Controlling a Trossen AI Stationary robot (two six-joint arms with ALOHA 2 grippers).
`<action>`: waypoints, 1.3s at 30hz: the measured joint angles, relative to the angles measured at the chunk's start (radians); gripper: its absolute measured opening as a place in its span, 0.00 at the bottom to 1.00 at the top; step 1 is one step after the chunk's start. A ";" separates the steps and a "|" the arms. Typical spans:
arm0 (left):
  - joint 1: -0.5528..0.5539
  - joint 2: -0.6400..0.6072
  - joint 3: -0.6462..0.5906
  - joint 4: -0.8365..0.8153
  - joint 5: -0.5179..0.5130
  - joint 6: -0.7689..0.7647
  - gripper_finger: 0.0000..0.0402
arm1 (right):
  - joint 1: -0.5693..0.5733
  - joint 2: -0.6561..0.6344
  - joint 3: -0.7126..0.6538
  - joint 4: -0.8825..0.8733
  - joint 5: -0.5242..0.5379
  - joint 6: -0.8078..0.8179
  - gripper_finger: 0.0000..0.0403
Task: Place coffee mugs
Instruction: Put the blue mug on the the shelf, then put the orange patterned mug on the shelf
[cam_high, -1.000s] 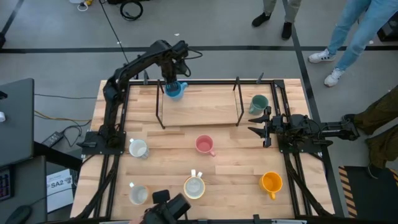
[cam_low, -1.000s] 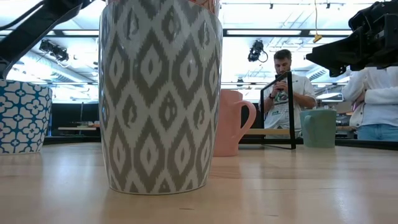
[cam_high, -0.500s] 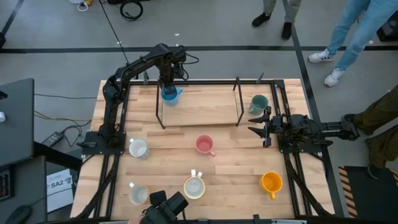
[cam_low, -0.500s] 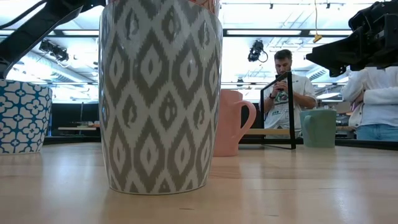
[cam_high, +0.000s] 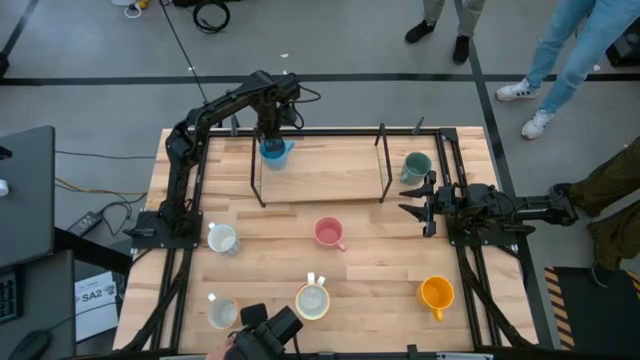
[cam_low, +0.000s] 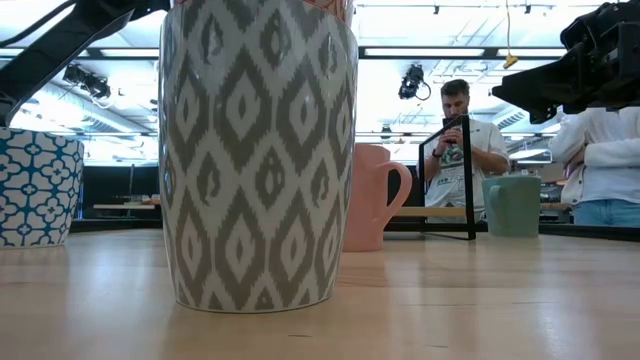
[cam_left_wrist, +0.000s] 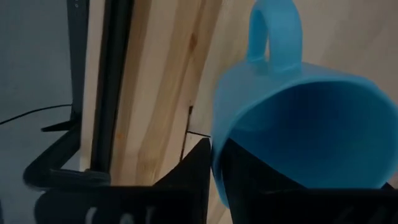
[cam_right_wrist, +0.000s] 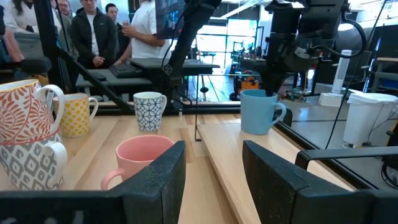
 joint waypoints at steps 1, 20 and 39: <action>0.000 0.000 0.000 0.004 -0.012 0.000 0.11 | 0.000 0.000 0.000 0.000 0.000 0.000 0.41; -0.009 0.000 0.000 0.039 -0.035 -0.011 0.13 | 0.000 0.000 0.000 0.000 0.000 0.000 0.41; -0.033 0.000 0.000 0.079 -0.032 -0.018 0.54 | 0.000 0.000 0.000 0.000 0.000 0.000 0.41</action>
